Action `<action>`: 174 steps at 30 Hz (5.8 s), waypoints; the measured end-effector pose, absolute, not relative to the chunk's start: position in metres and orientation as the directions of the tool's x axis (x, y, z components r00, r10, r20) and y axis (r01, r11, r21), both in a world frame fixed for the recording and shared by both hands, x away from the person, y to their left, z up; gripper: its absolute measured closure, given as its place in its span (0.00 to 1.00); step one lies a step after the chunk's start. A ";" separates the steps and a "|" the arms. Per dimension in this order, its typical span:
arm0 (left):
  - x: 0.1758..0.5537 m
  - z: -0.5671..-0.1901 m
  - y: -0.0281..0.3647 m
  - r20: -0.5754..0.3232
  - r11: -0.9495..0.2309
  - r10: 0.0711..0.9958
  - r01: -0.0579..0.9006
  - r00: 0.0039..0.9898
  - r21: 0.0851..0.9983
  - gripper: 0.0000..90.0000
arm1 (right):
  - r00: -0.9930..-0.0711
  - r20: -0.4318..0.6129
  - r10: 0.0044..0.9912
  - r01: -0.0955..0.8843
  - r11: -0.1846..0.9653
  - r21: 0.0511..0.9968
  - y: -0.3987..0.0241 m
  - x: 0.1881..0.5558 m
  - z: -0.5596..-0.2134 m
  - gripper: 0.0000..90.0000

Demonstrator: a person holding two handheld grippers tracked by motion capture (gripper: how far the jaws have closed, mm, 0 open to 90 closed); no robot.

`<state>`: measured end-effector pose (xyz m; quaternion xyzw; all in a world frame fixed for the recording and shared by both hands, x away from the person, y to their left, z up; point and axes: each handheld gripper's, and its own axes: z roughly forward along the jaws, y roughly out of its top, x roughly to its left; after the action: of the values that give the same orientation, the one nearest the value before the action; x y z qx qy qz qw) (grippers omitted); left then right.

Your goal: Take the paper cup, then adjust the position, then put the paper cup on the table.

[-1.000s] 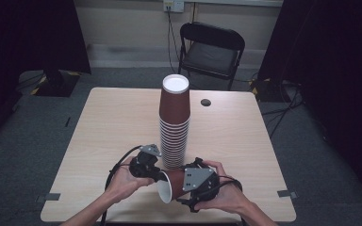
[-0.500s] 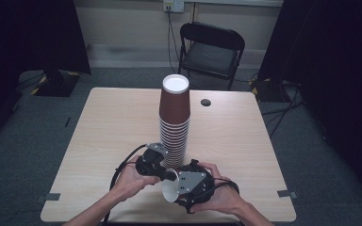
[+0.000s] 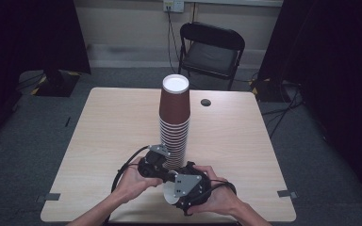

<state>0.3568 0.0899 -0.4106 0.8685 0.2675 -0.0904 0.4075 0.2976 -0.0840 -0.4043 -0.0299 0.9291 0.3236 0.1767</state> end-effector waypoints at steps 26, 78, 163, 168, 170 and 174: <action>0.349 -0.416 0.117 -0.310 -0.343 0.476 0.498 0.823 0.796 0.47 | -0.945 -0.272 0.180 -0.068 0.707 0.704 -0.098 0.307 -0.403 0.13; 0.329 -0.429 0.191 -0.123 -0.230 0.673 0.363 0.730 0.903 0.17 | -0.796 -0.094 0.598 0.225 0.435 0.872 -0.170 0.335 -0.400 0.13; 0.331 -0.462 0.215 -0.098 -0.268 0.750 0.435 0.655 0.860 0.18 | -0.504 0.073 0.860 0.436 0.180 0.882 -0.177 0.474 -0.462 0.12; 0.331 -0.461 0.216 -0.104 -0.258 0.748 0.432 0.655 0.864 0.18 | -0.512 0.059 0.857 0.436 0.199 0.878 -0.177 0.470 -0.463 0.12; 0.331 -0.461 0.217 -0.102 -0.260 0.750 0.432 0.654 0.863 0.18 | -0.514 0.060 0.856 0.438 0.201 0.876 -0.177 0.470 -0.463 0.12; 0.330 -0.461 0.218 -0.106 -0.254 0.753 0.435 0.649 0.864 0.18 | -0.519 0.045 0.854 0.439 0.220 0.871 -0.176 0.468 -0.463 0.11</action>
<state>0.3304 0.2178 -0.4609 0.7738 0.3839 0.1673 0.4752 0.4677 -0.1757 -0.4630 0.4329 0.7463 0.4499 0.2306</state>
